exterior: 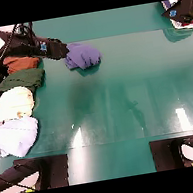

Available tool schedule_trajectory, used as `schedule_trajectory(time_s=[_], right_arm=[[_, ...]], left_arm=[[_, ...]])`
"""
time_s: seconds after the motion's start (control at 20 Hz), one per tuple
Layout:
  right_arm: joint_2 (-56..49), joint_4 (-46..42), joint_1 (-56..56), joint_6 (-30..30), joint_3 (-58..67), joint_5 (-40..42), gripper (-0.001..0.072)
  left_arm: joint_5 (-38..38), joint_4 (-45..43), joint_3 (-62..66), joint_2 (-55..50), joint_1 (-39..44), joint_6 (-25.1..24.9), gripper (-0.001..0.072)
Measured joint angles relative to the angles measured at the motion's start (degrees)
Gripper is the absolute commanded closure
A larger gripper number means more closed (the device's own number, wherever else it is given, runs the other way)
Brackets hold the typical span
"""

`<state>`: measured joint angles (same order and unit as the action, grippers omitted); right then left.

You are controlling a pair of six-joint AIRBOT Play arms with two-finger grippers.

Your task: Fold the shirts.

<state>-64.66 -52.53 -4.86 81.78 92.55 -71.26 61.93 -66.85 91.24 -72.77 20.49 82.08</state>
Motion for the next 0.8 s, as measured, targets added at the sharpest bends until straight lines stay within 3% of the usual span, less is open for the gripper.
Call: schedule_trajectory(time_s=[0.7,0.75,0.8], right_arm=[[0.1,0.0,0.0,0.0,-3.8,2.4,0.0697],[0.1,0.0,0.0,0.0,-3.8,3.8,0.0697],[0.1,0.1,0.0,0.0,-3.9,5.2,0.0697]], left_arm=[[-0.1,0.0,0.0,0.0,0.0,0.1,0.0679],[-0.7,0.0,0.0,0.0,0.0,0.1,0.0519],[-1.8,-0.2,0.0,-0.1,0.0,0.1,0.0208]])
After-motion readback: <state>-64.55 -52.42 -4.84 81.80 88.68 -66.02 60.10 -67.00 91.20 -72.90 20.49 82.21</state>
